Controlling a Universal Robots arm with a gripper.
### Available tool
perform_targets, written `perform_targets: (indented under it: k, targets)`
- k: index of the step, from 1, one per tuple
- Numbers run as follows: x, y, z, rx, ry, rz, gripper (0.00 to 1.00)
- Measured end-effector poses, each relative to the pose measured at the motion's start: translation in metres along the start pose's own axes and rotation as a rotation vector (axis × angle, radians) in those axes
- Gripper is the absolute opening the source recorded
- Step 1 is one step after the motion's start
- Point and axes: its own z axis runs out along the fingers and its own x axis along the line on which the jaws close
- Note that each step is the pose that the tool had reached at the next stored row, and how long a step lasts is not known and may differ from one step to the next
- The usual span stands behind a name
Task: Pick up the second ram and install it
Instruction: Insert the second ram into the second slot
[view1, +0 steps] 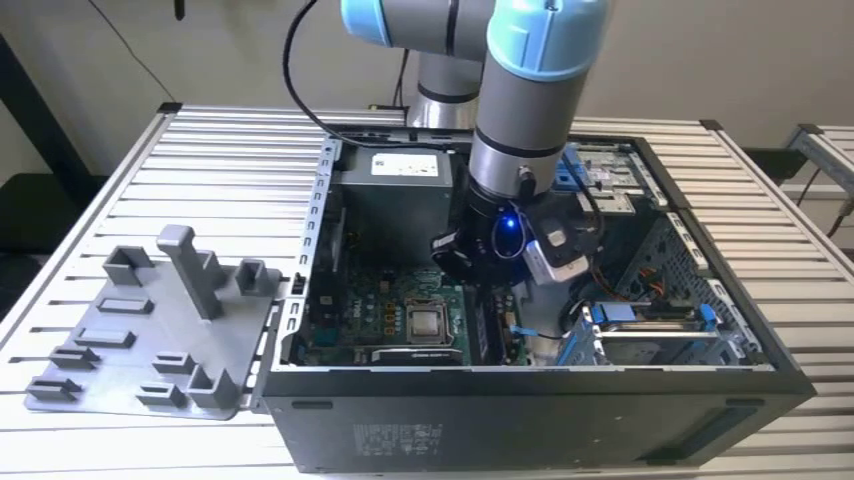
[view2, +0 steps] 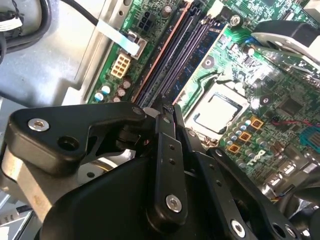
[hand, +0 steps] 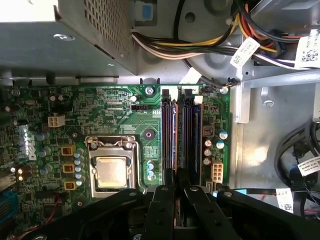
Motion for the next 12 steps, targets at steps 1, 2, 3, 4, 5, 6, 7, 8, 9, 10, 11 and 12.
perform_targets:
  k: [1, 2, 3, 4, 5, 6, 7, 8, 9, 10, 11, 12]
  targets:
    - [0.0, 0.0, 0.0006, 0.0, 0.0, 0.0, 0.14]
    - [0.0, 0.0001, 0.0014, -0.0001, 0.0, 0.0, 0.14]
    - [0.0, 0.0001, 0.002, 0.0, 0.0, 0.0, 0.14]
    - [0.0, 0.0001, 0.0023, 0.0001, 0.0001, 0.0, 0.14]
    - [0.0, 0.0001, 0.0026, 0.0001, 0.0, 0.0, 0.14]
    - [0.0, 0.0001, 0.003, 0.0001, 0.0, 0.0, 0.14]
    - [0.0, 0.0001, 0.0031, 0.0001, 0.0, 0.0, 0.14]
    - [0.0, 0.0001, 0.0032, 0.0002, 0.0001, 0.0, 0.14]
    - [0.0, 0.0001, 0.0035, 0.0, 0.0, 0.0, 0.14]
    - [0.0001, 0.0001, 0.0038, -0.0002, 0.0, 0.0, 0.14]
    - [0.0002, 0.0, 0.004, 0.0, 0.0, 0.0, 0.14]
    - [0.0002, -0.0001, 0.0042, 0.0001, 0.0, 0.0, 0.14]
